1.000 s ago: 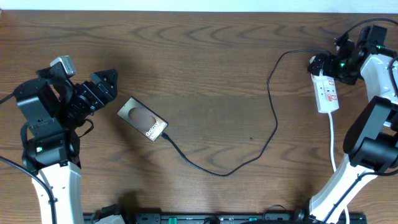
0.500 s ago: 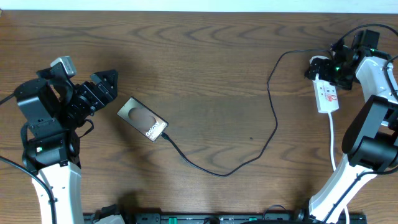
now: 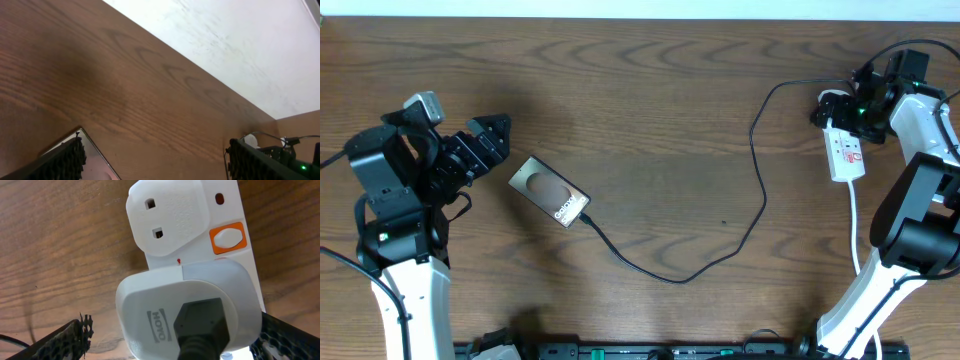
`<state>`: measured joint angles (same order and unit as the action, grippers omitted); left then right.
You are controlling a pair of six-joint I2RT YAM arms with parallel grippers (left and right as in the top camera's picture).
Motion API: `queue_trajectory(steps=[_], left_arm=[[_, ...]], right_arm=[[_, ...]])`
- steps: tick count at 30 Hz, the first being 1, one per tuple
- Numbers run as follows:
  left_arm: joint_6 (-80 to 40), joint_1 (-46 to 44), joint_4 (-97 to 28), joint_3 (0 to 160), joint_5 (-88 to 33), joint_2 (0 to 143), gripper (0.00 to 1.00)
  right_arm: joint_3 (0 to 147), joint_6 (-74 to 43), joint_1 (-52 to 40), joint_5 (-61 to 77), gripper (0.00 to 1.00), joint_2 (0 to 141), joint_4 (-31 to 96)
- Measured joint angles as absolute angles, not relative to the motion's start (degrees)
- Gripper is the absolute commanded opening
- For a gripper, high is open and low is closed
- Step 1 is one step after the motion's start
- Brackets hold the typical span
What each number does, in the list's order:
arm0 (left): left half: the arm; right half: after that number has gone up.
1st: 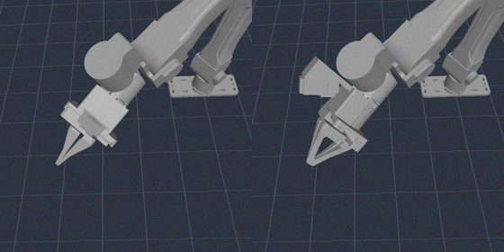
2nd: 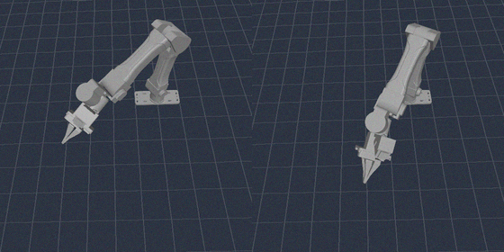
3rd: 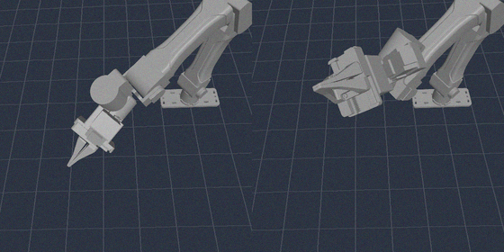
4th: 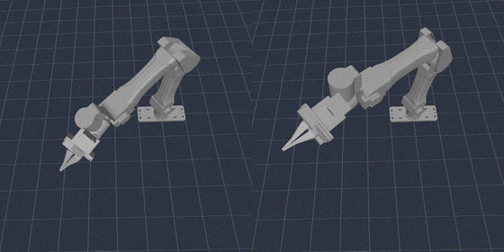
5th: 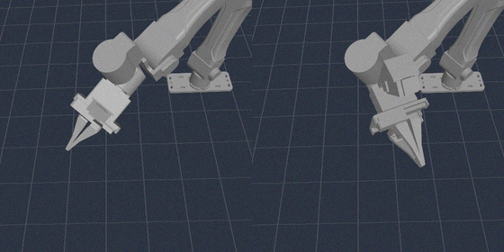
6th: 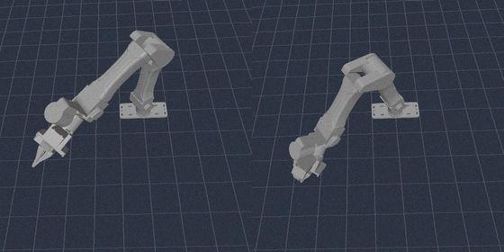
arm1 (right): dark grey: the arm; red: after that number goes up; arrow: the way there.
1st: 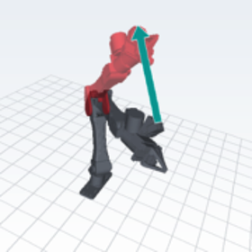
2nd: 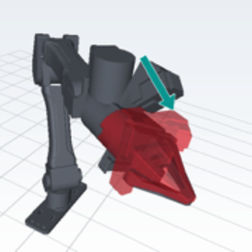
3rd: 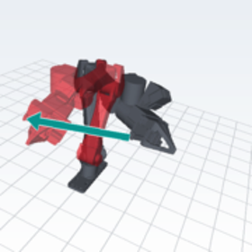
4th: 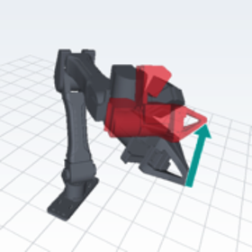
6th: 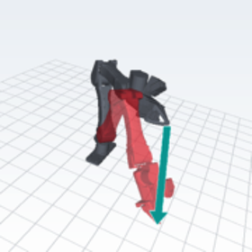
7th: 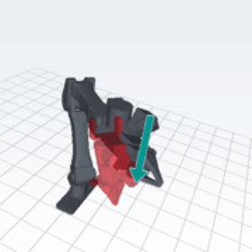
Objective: Plug charger to phone and switch on socket
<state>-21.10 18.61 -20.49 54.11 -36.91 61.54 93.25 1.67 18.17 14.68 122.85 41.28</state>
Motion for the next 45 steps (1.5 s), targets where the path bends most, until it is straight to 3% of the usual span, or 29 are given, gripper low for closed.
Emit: queue_trajectory(steps=[45], left_arm=[[-21.10, 18.61, -20.62, 54.11, -36.91, 61.67, 0.88]], right_arm=[[90.15, -3.51, 15.55, 10.17, 0.99, 121.47, 37.91]])
